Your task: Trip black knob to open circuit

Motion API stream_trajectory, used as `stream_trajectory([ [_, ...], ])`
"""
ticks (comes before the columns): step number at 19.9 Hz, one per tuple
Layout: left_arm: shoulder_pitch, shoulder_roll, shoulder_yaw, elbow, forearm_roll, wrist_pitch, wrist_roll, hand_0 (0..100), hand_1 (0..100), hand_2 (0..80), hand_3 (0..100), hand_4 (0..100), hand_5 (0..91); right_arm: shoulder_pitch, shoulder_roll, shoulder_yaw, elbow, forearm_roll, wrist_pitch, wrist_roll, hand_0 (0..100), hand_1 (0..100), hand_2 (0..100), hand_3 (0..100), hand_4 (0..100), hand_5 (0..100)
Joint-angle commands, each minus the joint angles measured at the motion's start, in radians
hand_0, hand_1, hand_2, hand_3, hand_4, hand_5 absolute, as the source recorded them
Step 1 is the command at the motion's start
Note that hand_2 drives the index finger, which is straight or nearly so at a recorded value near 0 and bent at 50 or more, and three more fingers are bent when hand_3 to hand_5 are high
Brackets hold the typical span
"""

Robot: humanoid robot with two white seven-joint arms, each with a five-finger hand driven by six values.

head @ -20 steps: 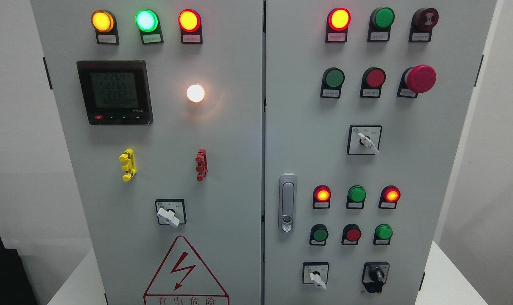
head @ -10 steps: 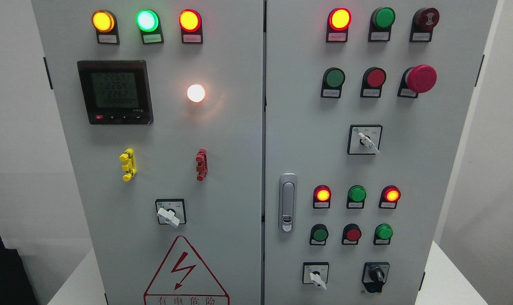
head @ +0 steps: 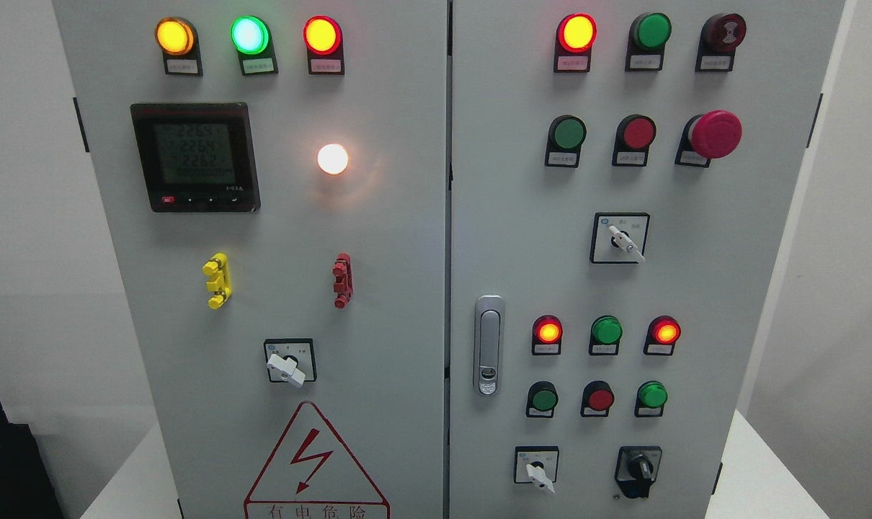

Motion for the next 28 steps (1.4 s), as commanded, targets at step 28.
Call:
stream_trajectory([
  [28,0.000,-0.001,0.001,0.001,0.002,0.000,0.000,12,39,0.0,0,0,0.0,-0.127,0.002,0.053,-0.181,-0.008,0.103,-0.019,72,85,0,100,100,96],
])
